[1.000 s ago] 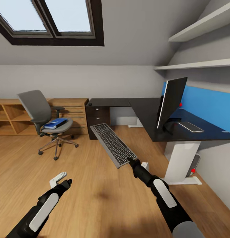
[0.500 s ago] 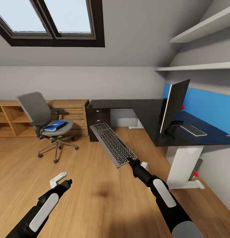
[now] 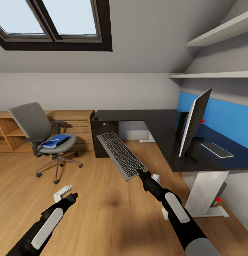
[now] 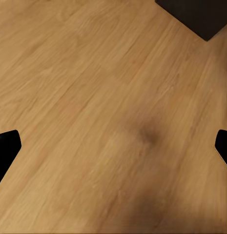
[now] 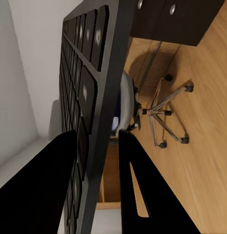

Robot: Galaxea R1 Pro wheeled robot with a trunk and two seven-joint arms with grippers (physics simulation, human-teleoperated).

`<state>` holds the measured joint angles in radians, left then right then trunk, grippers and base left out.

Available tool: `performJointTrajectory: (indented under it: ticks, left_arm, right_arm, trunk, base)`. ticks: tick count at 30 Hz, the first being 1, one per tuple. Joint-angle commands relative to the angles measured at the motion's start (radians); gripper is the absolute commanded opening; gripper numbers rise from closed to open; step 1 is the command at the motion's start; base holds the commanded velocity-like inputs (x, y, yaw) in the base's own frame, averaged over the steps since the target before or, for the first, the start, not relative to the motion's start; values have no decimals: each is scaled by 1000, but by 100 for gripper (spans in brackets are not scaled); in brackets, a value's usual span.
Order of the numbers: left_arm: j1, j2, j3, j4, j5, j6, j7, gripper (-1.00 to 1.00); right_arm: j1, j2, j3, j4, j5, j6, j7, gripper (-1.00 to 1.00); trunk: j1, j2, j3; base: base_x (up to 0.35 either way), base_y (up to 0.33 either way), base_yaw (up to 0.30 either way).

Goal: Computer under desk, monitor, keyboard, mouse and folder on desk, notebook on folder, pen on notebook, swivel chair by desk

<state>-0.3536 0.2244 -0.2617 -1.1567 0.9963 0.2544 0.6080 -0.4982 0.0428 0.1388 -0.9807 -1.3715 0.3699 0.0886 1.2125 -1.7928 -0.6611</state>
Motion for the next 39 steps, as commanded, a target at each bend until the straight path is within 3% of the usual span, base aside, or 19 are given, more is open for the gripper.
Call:
performJointTrajectory:
  ticks: [1,16,29,39]
  left_arm:
    - [-1,1,-3,-1,5,1,7,100]
    - [-1,1,-2,-1,12,-2,12,100]
    - [-1,1,-4,-1,7,-1,12,100]
    - [-1,0,-16,-3,1,-3,12,100]
  right_arm:
    - [0,0,-1,-1,-5,3,0,-100]
    - [0,-1,2,-4,-6,6,-1,-100]
    - [0,-1,2,-3,-5,6,-1,-100]
    - [0,-6,-1,-1,-4,6,0,-100]
  trunk:
    - [-3,7,2]
    - [-61,112,49]
    - [-111,203,90]
    - [-149,273,121]
  base:
    - [324,0,0]
    - [78,14,0]
    - [1,298,0]
    - [3,38,0]
